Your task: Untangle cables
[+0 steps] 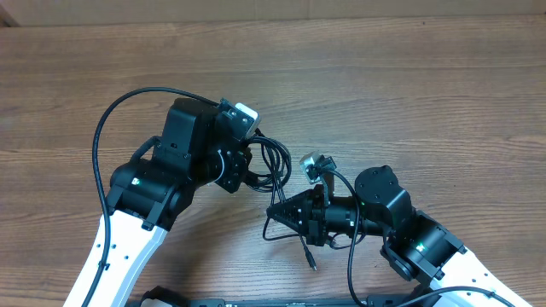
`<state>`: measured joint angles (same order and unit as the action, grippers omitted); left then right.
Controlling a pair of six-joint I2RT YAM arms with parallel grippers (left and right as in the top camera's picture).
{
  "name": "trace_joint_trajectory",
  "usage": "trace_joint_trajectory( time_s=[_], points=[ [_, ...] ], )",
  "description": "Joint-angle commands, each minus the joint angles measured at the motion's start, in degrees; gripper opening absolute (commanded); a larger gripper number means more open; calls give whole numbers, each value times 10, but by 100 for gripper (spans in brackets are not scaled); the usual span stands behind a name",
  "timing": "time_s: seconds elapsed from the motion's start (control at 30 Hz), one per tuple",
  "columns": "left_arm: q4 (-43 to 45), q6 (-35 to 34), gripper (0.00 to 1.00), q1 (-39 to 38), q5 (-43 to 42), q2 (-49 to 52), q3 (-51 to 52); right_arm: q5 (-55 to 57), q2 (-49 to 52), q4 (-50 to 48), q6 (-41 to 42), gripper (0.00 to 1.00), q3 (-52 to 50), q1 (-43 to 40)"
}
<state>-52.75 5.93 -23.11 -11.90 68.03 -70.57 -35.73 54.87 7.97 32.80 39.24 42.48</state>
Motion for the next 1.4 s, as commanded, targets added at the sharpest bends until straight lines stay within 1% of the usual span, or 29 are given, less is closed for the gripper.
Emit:
trace_joint_trajectory(
  time_s=[0.0,0.07,0.2,0.3,0.47,0.67,0.73,0.8,0.87,0.97,1.03,1.17,1.23,1.3,1.33,1.37],
  points=[
    [-6,-8,4,2,-73,-9,-17,80,-7,-16,32,4,17,2],
    [-11,-8,4,2,-107,-9,-17,144,-7,-23,33,4,17,2],
    [-14,-6,4,2,-166,-9,-17,201,-3,-49,33,4,17,2],
    [-17,10,4,-1,-203,-9,-17,238,7,-53,33,4,17,2],
    [-22,49,4,-14,-256,-9,-17,248,38,-65,32,4,17,1],
    [-88,128,4,-34,-282,-9,-17,309,52,-71,35,4,17,1],
    [-98,154,4,-37,-325,-9,-17,315,52,-80,35,4,17,-2],
    [-92,187,4,-37,-391,-9,-17,316,52,-81,52,4,17,-2],
    [-78,197,4,-37,-425,-9,-17,317,53,-80,51,4,17,-2],
    [-61,198,4,-35,-426,-9,-17,316,52,-77,52,6,17,-2],
    [-58,198,4,-35,-409,-9,-17,316,51,-71,52,14,17,-2],
    [-55,197,4,-34,-384,-9,-17,309,37,-43,52,37,17,-2],
    [-50,195,4,-29,-385,-9,-17,303,25,-29,52,62,17,-2],
    [-47,195,4,-23,-385,-9,-17,292,6,-20,52,76,17,-2],
    [-45,193,4,-21,-385,-9,-17,286,-6,-16,52,89,17,-2],
    [-44,193,4,-17,-385,-9,-17,281,-17,-11,51,96,17,-2]
  ],
)
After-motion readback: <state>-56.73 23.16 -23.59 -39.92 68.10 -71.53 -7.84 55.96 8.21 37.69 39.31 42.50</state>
